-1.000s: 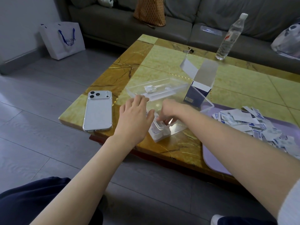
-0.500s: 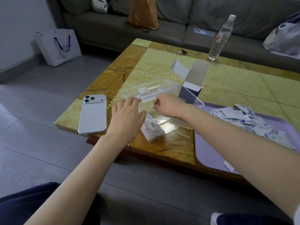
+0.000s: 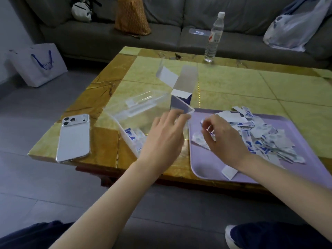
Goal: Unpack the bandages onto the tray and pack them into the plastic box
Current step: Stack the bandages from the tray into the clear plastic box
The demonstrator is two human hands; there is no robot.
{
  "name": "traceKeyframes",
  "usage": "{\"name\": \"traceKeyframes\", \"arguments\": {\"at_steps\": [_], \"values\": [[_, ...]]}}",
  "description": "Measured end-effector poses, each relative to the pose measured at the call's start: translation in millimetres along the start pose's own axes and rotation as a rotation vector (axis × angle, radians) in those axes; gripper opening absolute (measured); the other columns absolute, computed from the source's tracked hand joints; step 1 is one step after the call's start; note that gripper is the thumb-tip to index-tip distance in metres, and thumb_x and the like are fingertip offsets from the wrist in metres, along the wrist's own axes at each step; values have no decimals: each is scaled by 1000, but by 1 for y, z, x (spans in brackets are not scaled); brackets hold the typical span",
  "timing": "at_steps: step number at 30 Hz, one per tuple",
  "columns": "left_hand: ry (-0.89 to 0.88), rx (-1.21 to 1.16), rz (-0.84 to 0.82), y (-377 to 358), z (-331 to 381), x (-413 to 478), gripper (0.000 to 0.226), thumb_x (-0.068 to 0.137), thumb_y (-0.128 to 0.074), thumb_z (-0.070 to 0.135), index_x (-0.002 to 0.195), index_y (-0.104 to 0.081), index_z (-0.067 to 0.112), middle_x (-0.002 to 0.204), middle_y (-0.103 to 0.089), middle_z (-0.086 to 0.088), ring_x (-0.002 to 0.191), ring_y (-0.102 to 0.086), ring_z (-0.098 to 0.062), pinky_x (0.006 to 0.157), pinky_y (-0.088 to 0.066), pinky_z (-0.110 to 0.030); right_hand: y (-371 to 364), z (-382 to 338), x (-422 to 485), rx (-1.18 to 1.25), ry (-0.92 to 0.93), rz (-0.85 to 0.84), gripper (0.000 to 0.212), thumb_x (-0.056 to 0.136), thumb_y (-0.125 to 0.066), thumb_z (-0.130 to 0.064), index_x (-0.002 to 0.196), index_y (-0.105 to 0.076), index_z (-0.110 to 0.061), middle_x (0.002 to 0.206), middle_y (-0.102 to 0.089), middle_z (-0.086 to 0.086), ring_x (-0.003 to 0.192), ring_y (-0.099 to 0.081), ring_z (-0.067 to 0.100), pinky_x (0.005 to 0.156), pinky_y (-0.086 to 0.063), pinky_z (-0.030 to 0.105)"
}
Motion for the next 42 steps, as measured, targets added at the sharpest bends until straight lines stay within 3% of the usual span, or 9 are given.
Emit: {"name": "traceKeyframes", "arguments": {"at_steps": [4, 9, 18, 24, 27, 30, 37, 40, 42], "values": [[-166, 139, -192, -45, 21, -8, 32, 65, -71, 8, 95, -63, 14, 95, -61, -4, 81, -58, -26, 71, -33, -30, -5, 51, -10, -162, -72, -348, 54, 83, -66, -27, 129, -42, -11, 128, -45, 6, 121, -42, 24, 96, -32, 28], [-102, 201, -336, -81, 16, -19, 11, 78, -58, 22, 87, -64, 17, 95, -63, -3, 82, -62, -25, 71, -50, -32, -6, 81, -6, -298, -154, -520, 88, 79, -62, -55, 144, -21, -13, 148, -27, 6, 137, -26, 21, 108, -24, 31], [-28, 113, -493, -85, 12, -21, 49, 90, -18, 35, 106, -60, 15, 127, -52, -5, 104, -54, -29, 85, -46, -41, -13, 81, 12, -278, -198, -517, 35, 92, -53, -36, 122, -51, -16, 125, -53, 3, 112, -52, 26, 80, -41, 34], [-3, 103, -509, -86, 13, -24, 35, 101, -29, 30, 132, -43, 19, 149, -27, 1, 128, -33, -21, 100, -31, -32, -11, 75, 21, -419, -141, -494, 22, 88, -49, -12, 106, -63, -13, 107, -63, 12, 99, -59, 33, 73, -42, 32], [20, 94, -514, -85, 13, -22, 35, 102, -29, 30, 133, -41, 20, 148, -28, 2, 129, -33, -19, 99, -31, -31, -8, 73, 20, -430, -125, -498, 7, 83, -52, -12, 83, -59, -12, 93, -61, 12, 86, -56, 32, 64, -34, 30], [73, 73, -461, -82, 16, -16, 35, 100, -34, 31, 134, -34, 21, 137, -40, 1, 123, -42, -19, 98, -31, -31, -5, 71, 19, -486, -116, -488, 32, 85, -46, -6, 59, -31, -18, 71, -45, 5, 73, -45, 28, 57, -27, 30], [206, 83, -426, -90, 36, 12, 51, 92, -47, 48, 133, -35, 20, 126, -52, 1, 119, -43, -23, 95, -29, -36, -7, 64, 5, -529, 2, -454, 14, 89, -45, -8, 86, -57, -16, 99, -63, 7, 95, -60, 29, 61, -32, 31], [229, 73, -437, -99, 39, 20, 35, 92, -51, 33, 124, -46, 21, 114, -63, -1, 113, -46, -26, 88, -27, -35, -8, 66, 1, -456, -28, -460, 22, 92, -45, -10, 105, -62, -15, 109, -59, 6, 102, -57, 28, 67, -36, 31], [253, 39, -397, -98, 38, 22, 23, 94, -46, 26, 114, -56, 22, 108, -65, -3, 109, -49, -27, 84, -26, -34, -9, 72, 0, -379, -66, -460, 17, 93, -43, -10, 95, -60, -12, 105, -60, 8, 98, -58, 29, 65, -35, 30]]}}
Point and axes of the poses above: each hand's wrist, its own x-axis towards the middle knuckle, its own y-axis out of the back of the hand, z = x × y, the point moved 3 cm from there along x, towards the middle knuckle
